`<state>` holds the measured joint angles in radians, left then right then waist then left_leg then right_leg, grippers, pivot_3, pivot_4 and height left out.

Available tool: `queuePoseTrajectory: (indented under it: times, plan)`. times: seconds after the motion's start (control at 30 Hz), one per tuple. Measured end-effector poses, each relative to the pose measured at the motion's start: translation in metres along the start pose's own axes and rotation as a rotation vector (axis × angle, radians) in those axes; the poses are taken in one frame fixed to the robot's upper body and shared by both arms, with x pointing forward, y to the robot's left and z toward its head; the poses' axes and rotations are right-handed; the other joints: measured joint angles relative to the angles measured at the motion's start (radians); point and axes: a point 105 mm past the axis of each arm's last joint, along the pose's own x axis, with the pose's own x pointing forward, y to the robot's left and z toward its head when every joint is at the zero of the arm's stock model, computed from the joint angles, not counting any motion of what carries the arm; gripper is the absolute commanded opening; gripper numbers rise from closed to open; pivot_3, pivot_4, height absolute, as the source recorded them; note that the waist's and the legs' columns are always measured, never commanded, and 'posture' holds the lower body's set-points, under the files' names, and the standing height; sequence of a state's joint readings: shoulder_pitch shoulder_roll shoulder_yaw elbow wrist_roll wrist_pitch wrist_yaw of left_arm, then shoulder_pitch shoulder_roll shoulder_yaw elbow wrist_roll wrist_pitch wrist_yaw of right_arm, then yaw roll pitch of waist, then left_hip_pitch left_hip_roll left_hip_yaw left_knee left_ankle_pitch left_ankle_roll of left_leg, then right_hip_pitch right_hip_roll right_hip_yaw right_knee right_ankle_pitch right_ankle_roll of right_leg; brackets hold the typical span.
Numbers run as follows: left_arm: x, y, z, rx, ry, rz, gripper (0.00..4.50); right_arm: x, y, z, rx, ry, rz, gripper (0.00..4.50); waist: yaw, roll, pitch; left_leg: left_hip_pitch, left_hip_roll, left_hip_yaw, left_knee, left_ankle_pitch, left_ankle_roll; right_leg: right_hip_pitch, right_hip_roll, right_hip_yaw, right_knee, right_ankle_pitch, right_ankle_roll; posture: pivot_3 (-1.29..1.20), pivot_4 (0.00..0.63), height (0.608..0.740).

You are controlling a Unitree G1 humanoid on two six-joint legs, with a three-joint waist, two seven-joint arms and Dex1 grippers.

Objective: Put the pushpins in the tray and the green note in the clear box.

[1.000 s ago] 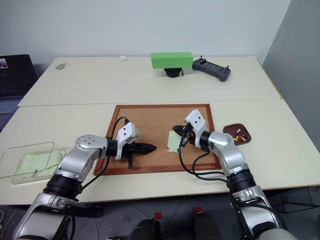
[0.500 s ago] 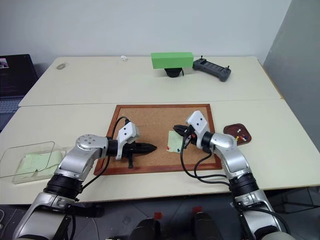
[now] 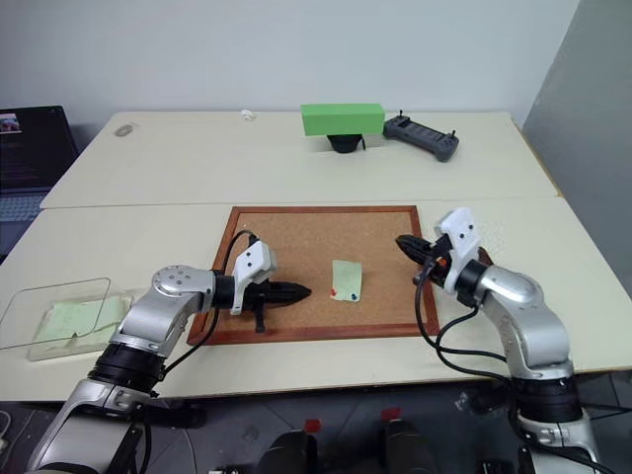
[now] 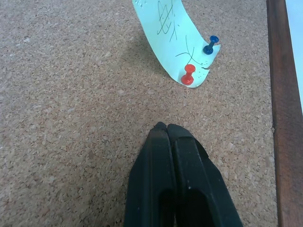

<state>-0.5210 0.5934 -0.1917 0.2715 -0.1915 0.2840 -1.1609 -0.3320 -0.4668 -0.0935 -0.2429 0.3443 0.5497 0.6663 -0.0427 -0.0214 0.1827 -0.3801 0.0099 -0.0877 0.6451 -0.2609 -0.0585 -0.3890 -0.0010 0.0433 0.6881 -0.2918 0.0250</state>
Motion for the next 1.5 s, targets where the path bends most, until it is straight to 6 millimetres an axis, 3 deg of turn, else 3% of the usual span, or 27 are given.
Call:
queuePoseTrajectory:
  times: [0.2, 0.4, 0.5, 0.7, 0.93, 1.13, 1.5]
  plan:
    - [-0.001, 0.001, -0.001, 0.000, 0.001, -0.003, 0.00, -0.046, -0.050, -0.019, -0.021, 0.117, -0.328, 0.05, 0.000, 0.001, 0.000, 0.000, 0.000, 0.001, -0.001, 0.000, 0.000, 0.000, 0.001, 0.001, 0.000, 0.000, 0.000, 0.00, 0.150, 0.740]
    - [0.000, 0.001, -0.001, 0.000, 0.001, -0.004, 0.00, -0.067, -0.075, -0.031, 0.055, 0.149, -0.492, 0.05, 0.000, 0.001, 0.000, 0.001, 0.000, 0.002, 0.000, 0.000, 0.000, 0.000, 0.001, 0.001, 0.000, 0.000, 0.000, 0.00, 0.150, 0.740]
    - [0.000, 0.001, -0.001, 0.003, 0.005, -0.006, 0.00, -0.062, -0.079, -0.043, 0.138, 0.155, -0.511, 0.05, 0.000, 0.001, -0.001, 0.001, 0.000, 0.002, 0.000, 0.000, 0.000, 0.000, 0.001, 0.002, 0.000, 0.000, 0.000, 0.00, 0.150, 0.740]
    - [0.002, 0.002, 0.001, 0.008, 0.007, -0.021, 0.00, -0.044, -0.081, -0.043, 0.218, 0.120, -0.480, 0.05, 0.002, 0.002, -0.001, 0.001, -0.001, 0.002, 0.000, 0.000, 0.000, 0.000, 0.001, 0.001, -0.001, 0.000, 0.000, 0.00, 0.150, 0.740]
    - [0.003, 0.001, 0.001, 0.018, 0.008, -0.025, 0.00, -0.036, -0.078, -0.060, 0.312, 0.145, -0.462, 0.05, 0.005, 0.002, -0.001, 0.000, -0.001, 0.002, -0.001, 0.000, 0.000, 0.000, 0.001, 0.001, -0.001, 0.000, 0.000, 0.00, 0.150, 0.740]
    - [0.002, 0.001, 0.001, 0.019, 0.008, -0.025, 0.00, -0.033, -0.077, -0.068, 0.338, 0.153, -0.457, 1.24, 0.006, 0.003, -0.001, 0.000, -0.001, 0.002, 0.000, 0.000, 0.000, 0.000, 0.001, 0.001, -0.001, 0.000, 0.000, 0.00, 0.150, 0.740]
    - [0.001, 0.001, 0.000, 0.018, 0.010, -0.023, 0.00, -0.031, -0.081, -0.065, 0.283, 0.154, -0.468, 1.24, 0.003, 0.003, -0.001, 0.001, 0.000, 0.002, -0.001, 0.000, 0.000, 0.000, 0.001, 0.001, 0.000, 0.000, 0.000, 0.00, 0.150, 0.740]
